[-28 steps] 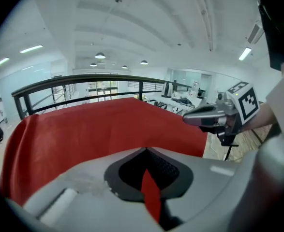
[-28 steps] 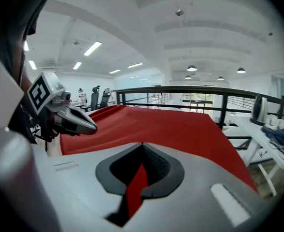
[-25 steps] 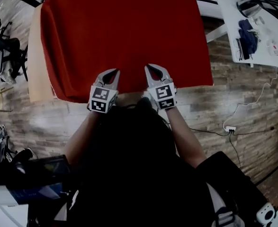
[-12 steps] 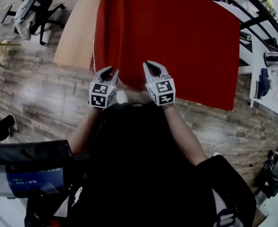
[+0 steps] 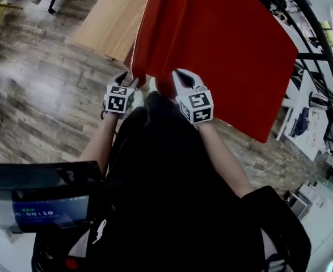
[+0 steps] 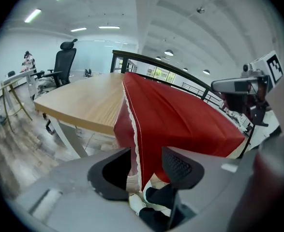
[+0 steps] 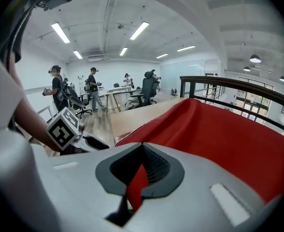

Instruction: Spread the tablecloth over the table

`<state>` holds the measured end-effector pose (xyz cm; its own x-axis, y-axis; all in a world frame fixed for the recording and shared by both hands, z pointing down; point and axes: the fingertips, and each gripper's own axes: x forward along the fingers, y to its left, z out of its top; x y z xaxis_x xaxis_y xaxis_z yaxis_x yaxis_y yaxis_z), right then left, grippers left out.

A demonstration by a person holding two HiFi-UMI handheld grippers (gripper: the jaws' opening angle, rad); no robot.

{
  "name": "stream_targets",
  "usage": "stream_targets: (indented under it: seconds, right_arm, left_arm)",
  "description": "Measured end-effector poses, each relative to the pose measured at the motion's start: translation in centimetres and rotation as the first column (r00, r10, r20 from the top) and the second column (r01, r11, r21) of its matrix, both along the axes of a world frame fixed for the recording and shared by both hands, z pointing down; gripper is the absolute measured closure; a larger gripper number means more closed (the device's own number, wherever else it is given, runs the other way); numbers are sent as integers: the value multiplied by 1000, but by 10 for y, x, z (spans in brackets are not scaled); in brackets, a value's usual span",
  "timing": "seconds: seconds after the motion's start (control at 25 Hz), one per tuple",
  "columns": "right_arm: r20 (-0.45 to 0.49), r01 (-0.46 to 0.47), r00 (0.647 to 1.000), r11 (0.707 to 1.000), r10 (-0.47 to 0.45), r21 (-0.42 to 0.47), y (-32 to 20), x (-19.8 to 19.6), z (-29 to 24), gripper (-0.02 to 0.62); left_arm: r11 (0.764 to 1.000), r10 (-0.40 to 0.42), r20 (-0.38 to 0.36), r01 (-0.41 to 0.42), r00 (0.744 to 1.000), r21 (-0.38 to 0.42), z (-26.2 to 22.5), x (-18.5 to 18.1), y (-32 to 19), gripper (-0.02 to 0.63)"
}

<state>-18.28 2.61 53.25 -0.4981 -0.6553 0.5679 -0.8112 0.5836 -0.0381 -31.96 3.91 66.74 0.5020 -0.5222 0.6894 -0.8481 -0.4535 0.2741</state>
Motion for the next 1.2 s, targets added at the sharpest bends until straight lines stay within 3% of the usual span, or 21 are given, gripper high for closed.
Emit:
stream_targets:
  seconds: [0.24, 0.32, 0.44, 0.6, 0.72, 0.92, 1.04, 1.2]
  right_arm:
    - [-39, 22, 999, 999, -24, -38, -22, 7, 8, 586]
    - [-41, 36, 998, 998, -37, -44, -32, 7, 12, 586]
    - [-33, 60, 998, 997, -62, -48, -43, 10, 16, 586]
    - [-6, 102, 995, 993, -103, -60, -70, 23, 24, 586]
    - [18, 179, 984, 982, -178, -59, -98, 10, 28, 586]
    - [45, 333, 943, 940, -331, -74, -118, -49, 46, 586]
    - [-4, 346, 937, 932, -349, -109, -120, -70, 61, 586]
    - [-107, 286, 946, 943, -306, -171, -136, -81, 82, 586]
  left_arm:
    - [998, 13, -57, -17, 998, -60, 29, 7, -14, 397]
    - [998, 13, -77, -17, 997, -53, 28, 7, -23, 592]
    - [999, -2, -101, -3, 995, -46, 10, 3, -24, 594]
    - [998, -70, -42, 70, 997, -3, -30, -14, -38, 595]
    - [985, -168, 70, 165, 983, 44, -55, -53, -72, 594]
    - [943, -332, 241, 317, 912, 102, -74, -156, -116, 594]
    - [930, -367, 270, 352, 890, 104, -77, -197, -129, 594]
    - [933, -359, 242, 350, 901, 81, -69, -231, -159, 594]
